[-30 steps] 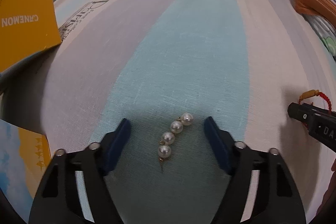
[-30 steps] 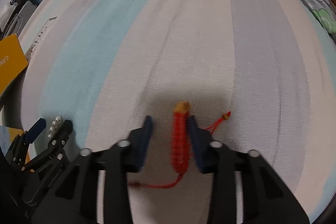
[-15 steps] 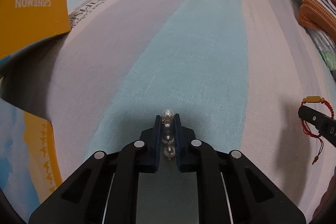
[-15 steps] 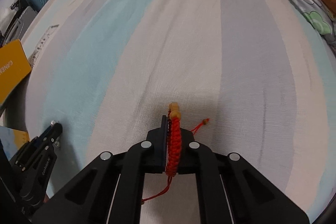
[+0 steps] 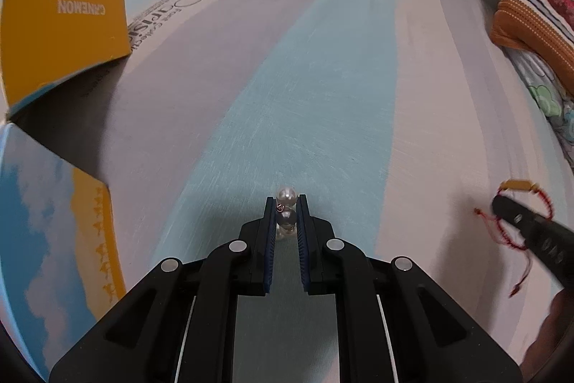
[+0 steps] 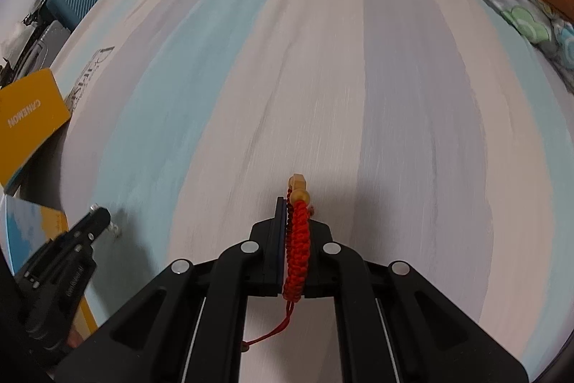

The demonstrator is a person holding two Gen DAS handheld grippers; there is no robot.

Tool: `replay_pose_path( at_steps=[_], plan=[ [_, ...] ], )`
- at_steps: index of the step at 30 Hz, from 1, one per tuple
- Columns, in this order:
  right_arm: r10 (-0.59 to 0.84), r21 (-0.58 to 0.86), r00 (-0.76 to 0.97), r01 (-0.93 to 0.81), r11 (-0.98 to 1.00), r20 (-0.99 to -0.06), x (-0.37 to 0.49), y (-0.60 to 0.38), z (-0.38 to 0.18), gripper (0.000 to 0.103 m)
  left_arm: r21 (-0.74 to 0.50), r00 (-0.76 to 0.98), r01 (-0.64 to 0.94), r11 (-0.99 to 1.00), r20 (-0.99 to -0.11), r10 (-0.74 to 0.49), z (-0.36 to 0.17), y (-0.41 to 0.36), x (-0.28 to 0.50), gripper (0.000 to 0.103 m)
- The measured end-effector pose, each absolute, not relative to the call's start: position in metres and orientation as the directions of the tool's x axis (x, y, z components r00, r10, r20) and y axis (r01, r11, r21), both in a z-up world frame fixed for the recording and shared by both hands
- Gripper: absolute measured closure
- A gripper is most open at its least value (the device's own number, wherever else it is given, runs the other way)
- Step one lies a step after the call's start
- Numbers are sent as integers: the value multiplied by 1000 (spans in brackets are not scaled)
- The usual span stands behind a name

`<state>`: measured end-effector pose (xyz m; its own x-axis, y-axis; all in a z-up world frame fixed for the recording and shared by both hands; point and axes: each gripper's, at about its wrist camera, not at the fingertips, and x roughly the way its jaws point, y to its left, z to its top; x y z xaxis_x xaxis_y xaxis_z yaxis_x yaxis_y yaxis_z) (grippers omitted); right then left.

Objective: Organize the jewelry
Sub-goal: 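Carry the pearl strand and red cord bracelet into the white box and open both tools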

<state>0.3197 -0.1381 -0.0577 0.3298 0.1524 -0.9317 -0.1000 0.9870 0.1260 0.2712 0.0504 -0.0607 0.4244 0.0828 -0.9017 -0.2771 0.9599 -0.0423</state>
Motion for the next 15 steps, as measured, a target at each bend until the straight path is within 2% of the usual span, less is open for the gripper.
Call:
replay_pose_path(
  at_steps=[6, 15],
  plan=[
    [115, 73, 360, -128, 989, -926, 290, -123, -46, 99, -65, 435, -264, 962, -899, 59, -46, 48, 257, 93],
    [120, 74, 400, -130, 989, -908, 252, -119, -26, 99, -80, 449, -253, 964, -892, 44, -25, 52, 237, 93]
  ],
)
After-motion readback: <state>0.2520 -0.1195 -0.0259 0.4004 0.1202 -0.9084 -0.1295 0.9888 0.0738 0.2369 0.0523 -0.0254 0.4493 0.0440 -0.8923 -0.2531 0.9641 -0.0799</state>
